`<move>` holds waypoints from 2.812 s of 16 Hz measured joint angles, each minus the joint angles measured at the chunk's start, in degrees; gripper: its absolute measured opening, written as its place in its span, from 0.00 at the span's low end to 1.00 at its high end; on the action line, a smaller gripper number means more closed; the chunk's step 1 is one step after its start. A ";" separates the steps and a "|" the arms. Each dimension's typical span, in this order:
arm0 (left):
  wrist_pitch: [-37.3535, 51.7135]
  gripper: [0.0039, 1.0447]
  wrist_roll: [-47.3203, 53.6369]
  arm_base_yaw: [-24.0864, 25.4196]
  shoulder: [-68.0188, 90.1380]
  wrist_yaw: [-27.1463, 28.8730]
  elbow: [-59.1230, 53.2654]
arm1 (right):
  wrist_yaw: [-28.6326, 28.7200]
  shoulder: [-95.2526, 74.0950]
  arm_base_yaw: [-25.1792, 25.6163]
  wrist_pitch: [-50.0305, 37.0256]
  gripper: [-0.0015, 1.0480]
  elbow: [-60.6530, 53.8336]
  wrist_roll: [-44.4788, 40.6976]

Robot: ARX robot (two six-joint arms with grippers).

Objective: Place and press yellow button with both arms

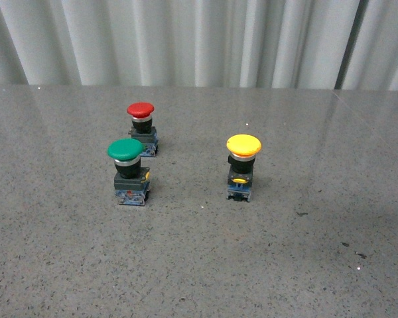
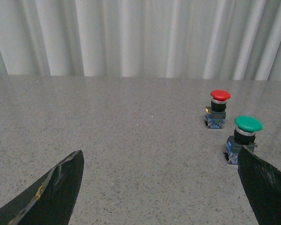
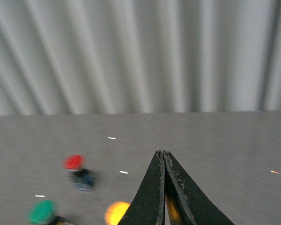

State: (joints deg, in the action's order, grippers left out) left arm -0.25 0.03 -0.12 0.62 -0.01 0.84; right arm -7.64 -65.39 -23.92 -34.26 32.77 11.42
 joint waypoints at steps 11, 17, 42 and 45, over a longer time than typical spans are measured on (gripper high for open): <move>-0.04 0.94 0.00 0.00 0.00 0.04 0.00 | 7.26 39.06 24.26 13.77 0.02 -26.40 -10.91; -0.02 0.94 0.00 0.00 0.00 0.02 0.00 | 7.65 46.47 23.93 18.29 0.02 -29.81 -11.04; 0.00 0.94 0.00 0.00 0.00 0.02 0.00 | 7.65 65.13 23.93 34.53 0.82 -32.04 -11.06; 0.00 0.94 0.00 0.00 0.00 0.02 0.00 | 7.65 65.13 23.93 34.53 0.93 -32.04 -11.06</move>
State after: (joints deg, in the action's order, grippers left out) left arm -0.25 0.03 -0.12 0.62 0.01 0.84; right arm 0.01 -0.25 0.01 0.27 0.73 0.36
